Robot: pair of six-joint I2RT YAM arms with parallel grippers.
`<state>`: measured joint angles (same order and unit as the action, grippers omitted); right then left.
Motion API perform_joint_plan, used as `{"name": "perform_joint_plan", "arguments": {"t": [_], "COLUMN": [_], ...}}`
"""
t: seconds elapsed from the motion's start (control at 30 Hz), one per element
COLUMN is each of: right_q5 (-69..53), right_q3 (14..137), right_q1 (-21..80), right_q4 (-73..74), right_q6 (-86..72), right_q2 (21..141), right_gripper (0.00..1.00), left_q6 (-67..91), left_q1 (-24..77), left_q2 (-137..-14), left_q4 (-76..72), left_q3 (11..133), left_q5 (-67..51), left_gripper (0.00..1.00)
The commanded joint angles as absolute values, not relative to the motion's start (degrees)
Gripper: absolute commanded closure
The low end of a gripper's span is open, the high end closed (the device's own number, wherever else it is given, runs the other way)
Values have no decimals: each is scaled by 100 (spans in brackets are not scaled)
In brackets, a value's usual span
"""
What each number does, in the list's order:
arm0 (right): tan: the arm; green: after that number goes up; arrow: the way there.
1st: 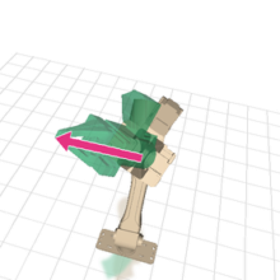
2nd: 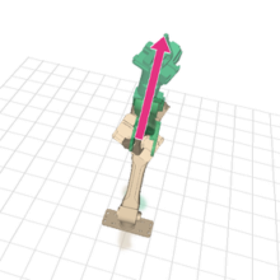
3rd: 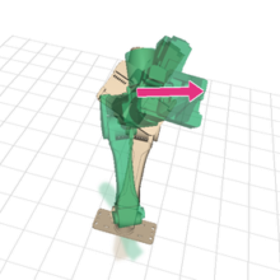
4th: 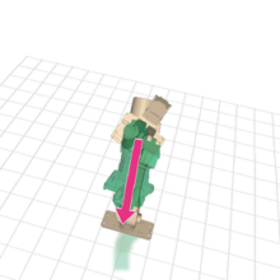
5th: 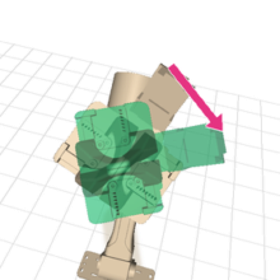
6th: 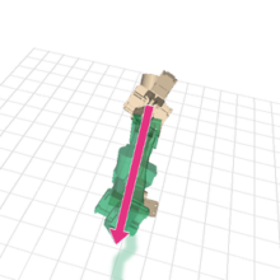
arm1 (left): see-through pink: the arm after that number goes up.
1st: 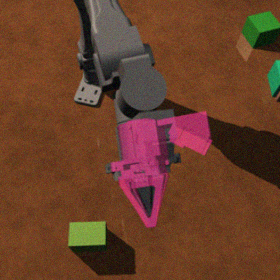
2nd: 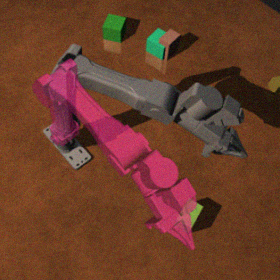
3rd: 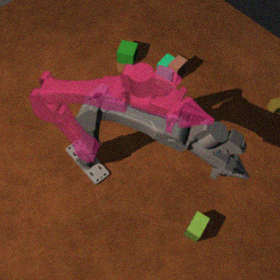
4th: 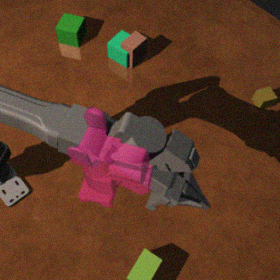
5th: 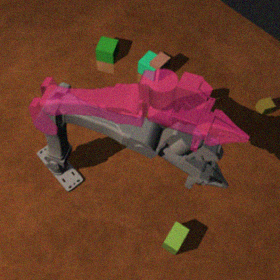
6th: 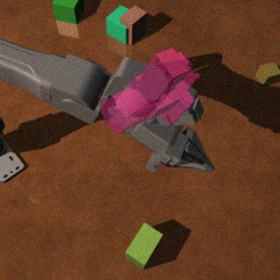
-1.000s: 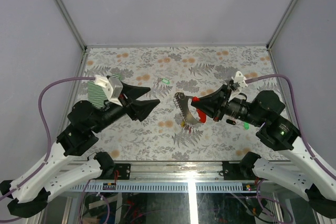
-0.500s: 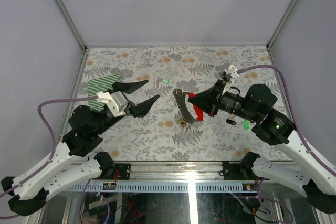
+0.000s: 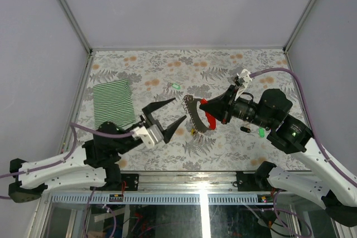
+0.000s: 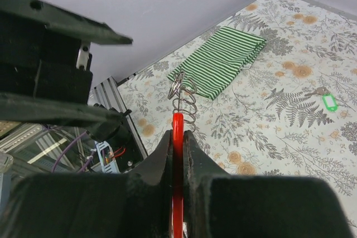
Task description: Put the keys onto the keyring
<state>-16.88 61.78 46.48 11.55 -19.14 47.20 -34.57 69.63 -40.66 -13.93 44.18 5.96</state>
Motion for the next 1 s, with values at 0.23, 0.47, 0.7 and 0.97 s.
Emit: {"name": "perform_joint_plan", "arguments": {"t": [0.23,0.47,0.7,0.97], "right_q5": [-1824,-1909,-2034,-2082], "right_q3": [6456,6465,6477,6478], "right_q1": [4632,4632,4632,4631], "right_q4": [915,979,976,1000], "right_q6": [-2026,-1987,-1978,-1973], "right_q2": [4684,4724,4760,4717], "right_gripper": [100,100,100,100], "left_q6": [-5047,-5350,-5542,-5705], "left_q1": [7534,7547,7552,7553], "left_q2": [-4590,-4805,-4935,-5048], "left_q4": [-2930,-3216,-3111,-3061], "left_q3": [4070,4129,4190,4255], "left_q5": [1678,1762,1809,1854], "left_gripper": [49,54,55,63]}}
